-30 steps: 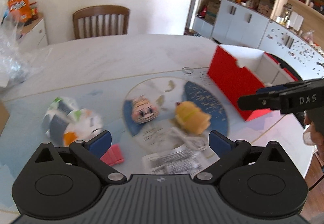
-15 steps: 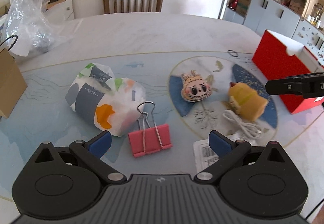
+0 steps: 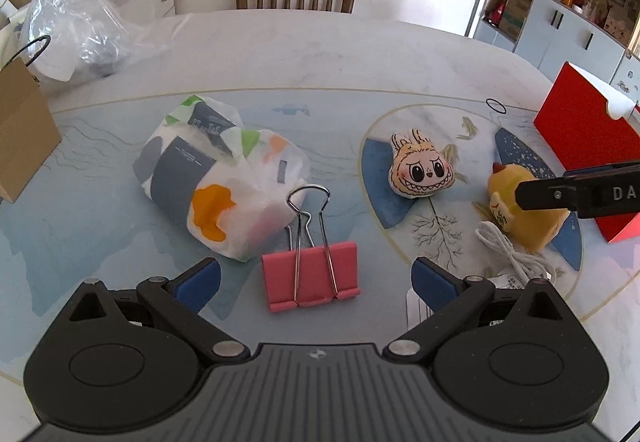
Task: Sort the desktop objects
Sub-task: 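Grasp the pink binder clip with the left tool while the right tool grasps the yellow plush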
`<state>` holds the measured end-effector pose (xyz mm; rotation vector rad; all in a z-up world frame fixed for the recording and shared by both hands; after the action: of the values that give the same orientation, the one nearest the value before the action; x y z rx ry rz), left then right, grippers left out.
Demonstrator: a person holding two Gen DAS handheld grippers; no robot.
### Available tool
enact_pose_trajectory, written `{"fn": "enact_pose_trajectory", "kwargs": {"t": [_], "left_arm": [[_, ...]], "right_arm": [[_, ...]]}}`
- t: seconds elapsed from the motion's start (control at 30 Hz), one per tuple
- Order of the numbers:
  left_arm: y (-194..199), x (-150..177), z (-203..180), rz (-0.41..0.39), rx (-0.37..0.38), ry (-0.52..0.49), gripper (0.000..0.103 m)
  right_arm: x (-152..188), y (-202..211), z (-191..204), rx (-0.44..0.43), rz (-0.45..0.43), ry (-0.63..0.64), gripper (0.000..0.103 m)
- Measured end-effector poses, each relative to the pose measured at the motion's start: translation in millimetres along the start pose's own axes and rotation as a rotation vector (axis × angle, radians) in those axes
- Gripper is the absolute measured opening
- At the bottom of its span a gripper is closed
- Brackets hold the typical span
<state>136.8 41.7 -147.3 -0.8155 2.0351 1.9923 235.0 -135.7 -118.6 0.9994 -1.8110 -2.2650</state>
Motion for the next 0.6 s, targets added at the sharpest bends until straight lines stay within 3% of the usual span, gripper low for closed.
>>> {"fn": "enact_pose_trajectory", "kwargs": {"t": [0.37,0.6], "left_arm": [[-7.9,-1.1,-0.4,0.019,-0.032,0.011,0.091],[-4.4,-1.8,0.8,0.004,-0.056,0.015,0.065]], "right_arm": [[-1.2,-12.6,-2.6,-0.010,0.038,-0.006,0.073],[0.3,-14.9,-3.7,-0.052,0.046,-0.032,0.062]]}}
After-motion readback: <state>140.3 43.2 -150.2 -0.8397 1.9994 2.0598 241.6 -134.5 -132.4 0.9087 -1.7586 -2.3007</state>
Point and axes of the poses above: each gripper's, at about its wrist camera, not at the fingertips, and y roughly against the way its jaws point, z to its left, x to its underside, the point moved 4 cm from there along -y, roughly the way its jaws point, and after that the axes turned 10 degrees about z, right-handed, at the moved point
